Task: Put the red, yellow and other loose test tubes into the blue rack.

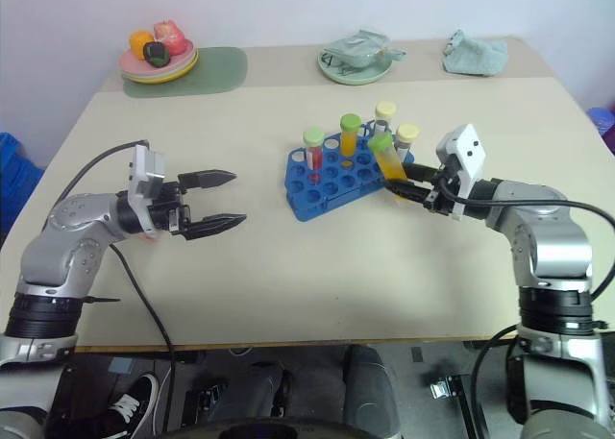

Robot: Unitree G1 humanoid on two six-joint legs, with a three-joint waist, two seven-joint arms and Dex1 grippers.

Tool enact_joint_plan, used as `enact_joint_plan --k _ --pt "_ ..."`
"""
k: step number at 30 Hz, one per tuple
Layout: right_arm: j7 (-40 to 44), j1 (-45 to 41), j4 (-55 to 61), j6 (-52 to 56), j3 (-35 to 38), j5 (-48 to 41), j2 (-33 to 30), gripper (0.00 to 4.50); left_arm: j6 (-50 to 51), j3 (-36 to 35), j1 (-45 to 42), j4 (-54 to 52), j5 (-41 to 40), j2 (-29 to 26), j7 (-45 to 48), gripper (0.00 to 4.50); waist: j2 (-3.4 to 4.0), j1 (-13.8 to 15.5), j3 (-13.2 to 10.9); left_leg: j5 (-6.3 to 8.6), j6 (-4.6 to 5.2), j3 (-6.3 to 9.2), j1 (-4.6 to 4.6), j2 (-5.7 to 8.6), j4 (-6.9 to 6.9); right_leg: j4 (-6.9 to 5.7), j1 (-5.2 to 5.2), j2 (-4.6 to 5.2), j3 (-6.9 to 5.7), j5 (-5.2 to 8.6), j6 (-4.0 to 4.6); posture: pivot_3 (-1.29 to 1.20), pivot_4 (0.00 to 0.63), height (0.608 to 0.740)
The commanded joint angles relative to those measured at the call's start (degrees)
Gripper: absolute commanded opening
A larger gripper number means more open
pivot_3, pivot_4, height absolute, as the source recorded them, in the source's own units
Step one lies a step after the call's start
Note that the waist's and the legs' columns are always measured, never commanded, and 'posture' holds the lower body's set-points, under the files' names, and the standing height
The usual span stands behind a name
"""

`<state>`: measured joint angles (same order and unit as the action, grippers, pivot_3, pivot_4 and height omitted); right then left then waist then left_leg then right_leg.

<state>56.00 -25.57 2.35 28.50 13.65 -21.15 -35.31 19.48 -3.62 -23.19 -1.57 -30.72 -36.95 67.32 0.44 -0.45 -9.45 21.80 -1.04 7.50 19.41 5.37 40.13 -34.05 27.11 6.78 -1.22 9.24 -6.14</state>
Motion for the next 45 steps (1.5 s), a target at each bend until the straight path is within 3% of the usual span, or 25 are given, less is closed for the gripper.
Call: enact_joint_plan --k 1,6,16,23,36,45 --pt "-7.8 -0.2 2.6 -6.0 2.5 -1.7 6.1 1.65 -0.7 -1.0 -1.1 -0.1 -0.2 0.0 -0.4 4.5 0.0 -0.2 0.0 0.0 0.0 -0.01 -0.01 0.0 -0.01 -0.01 0.01 0.0 0.0 0.0 0.0 0.0 0.15 0.74" --pt "-16.3 -0.5 0.1 -15.7 1.7 0.8 14.0 1.65 -0.9 -1.0 -1.3 0.2 -0.1 0.1 -0.4 4.5 0.01 -0.4 0.0 0.0 0.0 -0.01 -0.01 -0.02 -0.02 -0.06 0.03 -0.03 0.0 0.0 0.0 0.0 0.15 0.74" --pt "-24.7 -0.2 -7.5 -31.2 -3.9 7.0 22.3 1.65 -1.2 -0.8 -1.8 1.0 0.1 0.4 -0.3 4.5 0.02 -0.6 0.0 0.0 0.0 0.0 -0.03 -0.02 -0.04 -0.09 0.02 -0.06 0.0 0.0 0.0 0.0 0.15 0.74" --pt "-26.5 -1.2 -12.9 -37.1 -7.6 9.0 25.2 1.65 -1.0 -0.7 -2.2 1.0 0.2 0.6 -0.2 4.5 0.03 -0.8 0.0 0.0 0.0 0.01 -0.03 -0.04 -0.04 -0.09 0.02 -0.08 0.0 0.0 0.01 0.0 0.15 0.74" --pt "-30.0 -4.5 -24.3 -46.0 -7.6 10.6 26.2 1.65 -0.3 -1.5 -0.9 -0.4 -0.5 0.0 -0.4 4.5 0.04 -1.0 0.0 -0.01 -0.01 0.02 -0.04 -0.04 -0.05 -0.1 0.02 -0.1 0.0 0.0 0.01 0.0 0.15 0.74" --pt "-30.7 -3.2 -25.8 -48.0 -8.1 10.9 26.7 1.65 -0.1 -1.7 -0.4 -0.9 -0.7 -0.3 -0.5 4.5 0.04 -2.1 0.0 -0.01 -0.01 0.07 -0.03 -0.05 -0.08 -0.1 0.02 -0.11 0.0 0.0 0.01 0.0 0.15 0.74"
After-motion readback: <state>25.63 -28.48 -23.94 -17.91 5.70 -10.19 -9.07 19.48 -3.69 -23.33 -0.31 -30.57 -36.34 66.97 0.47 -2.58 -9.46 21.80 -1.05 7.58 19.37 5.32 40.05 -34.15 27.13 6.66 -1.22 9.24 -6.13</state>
